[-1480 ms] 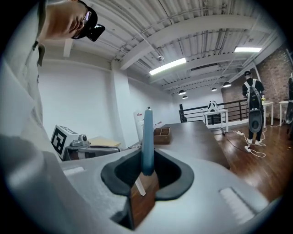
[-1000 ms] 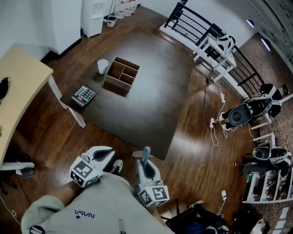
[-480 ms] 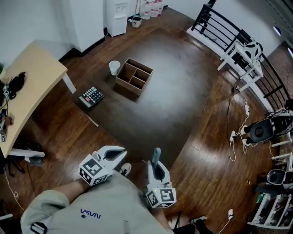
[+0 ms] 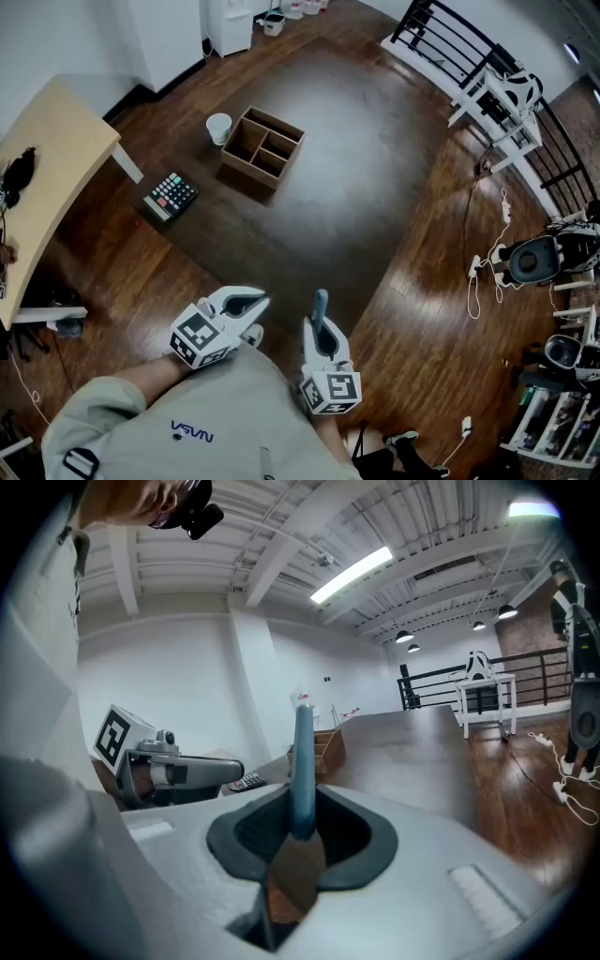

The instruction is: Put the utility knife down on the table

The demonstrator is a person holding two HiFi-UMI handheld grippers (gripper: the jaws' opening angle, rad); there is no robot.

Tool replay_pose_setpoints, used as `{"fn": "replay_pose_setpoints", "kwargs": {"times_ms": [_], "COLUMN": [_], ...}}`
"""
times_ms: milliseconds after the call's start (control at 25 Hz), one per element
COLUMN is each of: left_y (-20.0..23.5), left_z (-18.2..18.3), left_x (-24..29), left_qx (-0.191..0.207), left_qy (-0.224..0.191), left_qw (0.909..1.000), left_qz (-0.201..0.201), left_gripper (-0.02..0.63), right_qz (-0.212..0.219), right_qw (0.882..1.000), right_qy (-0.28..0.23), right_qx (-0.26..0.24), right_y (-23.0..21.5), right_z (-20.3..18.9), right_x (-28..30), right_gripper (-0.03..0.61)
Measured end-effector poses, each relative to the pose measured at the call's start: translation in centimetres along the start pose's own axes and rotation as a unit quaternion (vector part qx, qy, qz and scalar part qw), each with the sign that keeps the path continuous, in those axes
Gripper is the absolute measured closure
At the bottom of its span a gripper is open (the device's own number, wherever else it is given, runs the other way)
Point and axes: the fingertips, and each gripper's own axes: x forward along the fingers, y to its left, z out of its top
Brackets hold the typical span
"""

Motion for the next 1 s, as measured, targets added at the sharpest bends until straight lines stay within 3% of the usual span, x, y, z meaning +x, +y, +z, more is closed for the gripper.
{"fn": "replay_pose_setpoints", "kwargs": {"times_ms": [240,520,1000], "left_y": [2.2,6.4,12.5], "left_z": [1.2,2.1,-0.4], "left_x": [5.3,9.1,12.7], "left_qx": [-0.001,-0.025,-0.063], "left_qy": [0.014,0.035,0.086], "left_qw": [0.9987,0.9972,0.9927], "left_qz": [-0.048,-0.061,-0.056], "left_gripper": [0.612,0.612,0.612], "right_qz": [-0.038,-0.042,-0.029], "right_qw": [0.998,0.992,0.956], "right_qy": [0.041,0.114,0.287], "right_qx": [-0.020,-0.042,-0.051], "right_y": [-3.6,-7.2,-10.9], "right_z": [0.8,1.1,-5.7], "right_x": [3.3,10.1,19.3], "right_gripper": [0.509,0.509,0.509]}}
